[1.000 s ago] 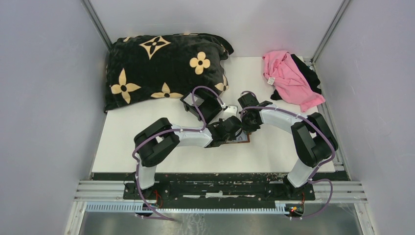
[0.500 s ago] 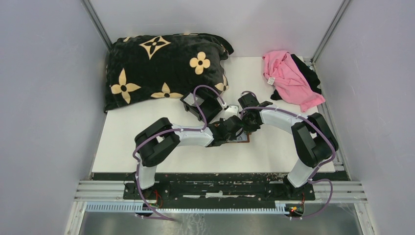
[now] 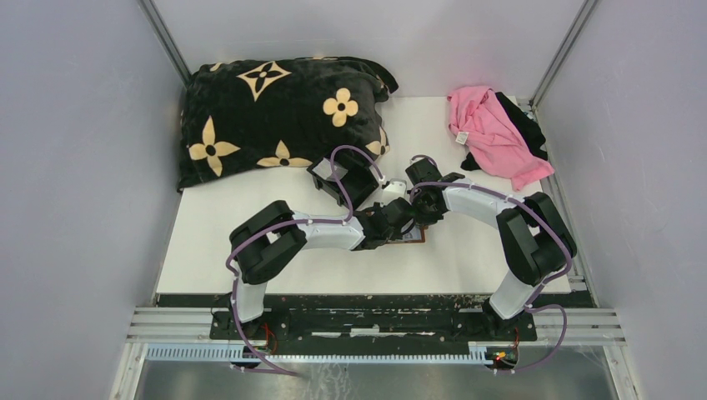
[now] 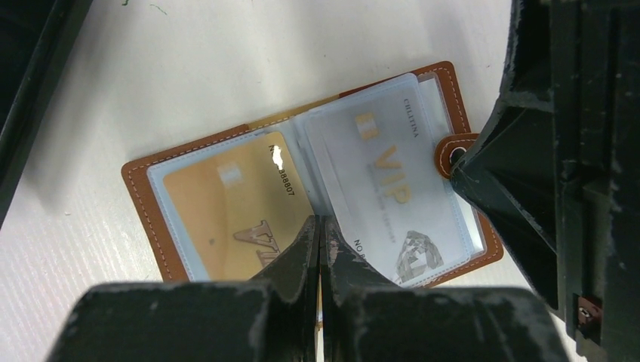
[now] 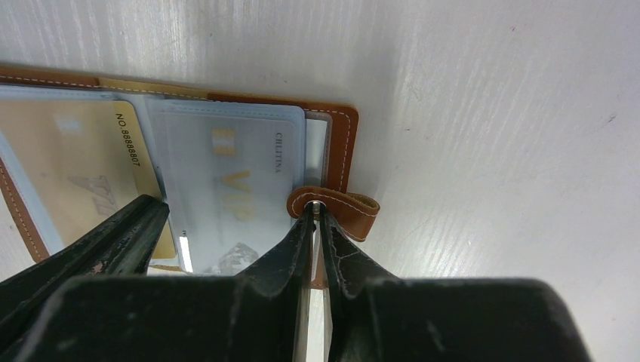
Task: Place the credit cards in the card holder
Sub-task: Insert the credit card into the card holder.
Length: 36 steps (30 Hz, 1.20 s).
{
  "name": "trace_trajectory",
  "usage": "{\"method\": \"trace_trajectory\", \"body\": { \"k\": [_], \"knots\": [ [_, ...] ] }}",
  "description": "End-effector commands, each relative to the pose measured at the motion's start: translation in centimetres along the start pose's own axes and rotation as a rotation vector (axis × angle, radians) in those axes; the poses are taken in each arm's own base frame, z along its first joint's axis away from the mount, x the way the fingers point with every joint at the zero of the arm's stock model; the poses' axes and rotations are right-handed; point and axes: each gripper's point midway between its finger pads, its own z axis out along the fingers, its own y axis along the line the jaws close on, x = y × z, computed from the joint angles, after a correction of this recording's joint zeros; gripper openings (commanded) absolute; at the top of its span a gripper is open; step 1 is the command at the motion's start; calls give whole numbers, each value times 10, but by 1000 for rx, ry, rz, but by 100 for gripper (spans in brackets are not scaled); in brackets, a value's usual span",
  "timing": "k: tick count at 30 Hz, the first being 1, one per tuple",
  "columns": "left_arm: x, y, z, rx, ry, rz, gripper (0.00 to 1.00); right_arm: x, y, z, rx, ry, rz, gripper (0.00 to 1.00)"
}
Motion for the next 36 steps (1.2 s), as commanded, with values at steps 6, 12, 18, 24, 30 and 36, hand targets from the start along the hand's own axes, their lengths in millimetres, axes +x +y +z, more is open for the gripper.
{"method": "trace_trajectory", "body": {
  "k": [6, 12, 18, 24, 30, 36],
  "knots": [
    [11, 34, -11, -142, 32, 55, 3, 10, 5, 6, -15, 26, 7, 15],
    [7, 41, -15, -169, 23, 54, 3, 8, 6, 6, -18, 22, 6, 15],
    [-34, 43, -35, -201, -93, -7, 10, -3, 4, -3, -6, -2, -12, 17],
    [-88, 44, -68, -202, -201, -59, 27, -29, 12, -24, -29, -71, -15, 33],
    [-121, 59, -104, -233, -283, -134, 44, -57, 21, -48, -55, -141, -17, 49],
    [-137, 108, -133, -318, -368, -329, 57, -93, 44, -72, -150, -235, -50, 56]
  ]
}}
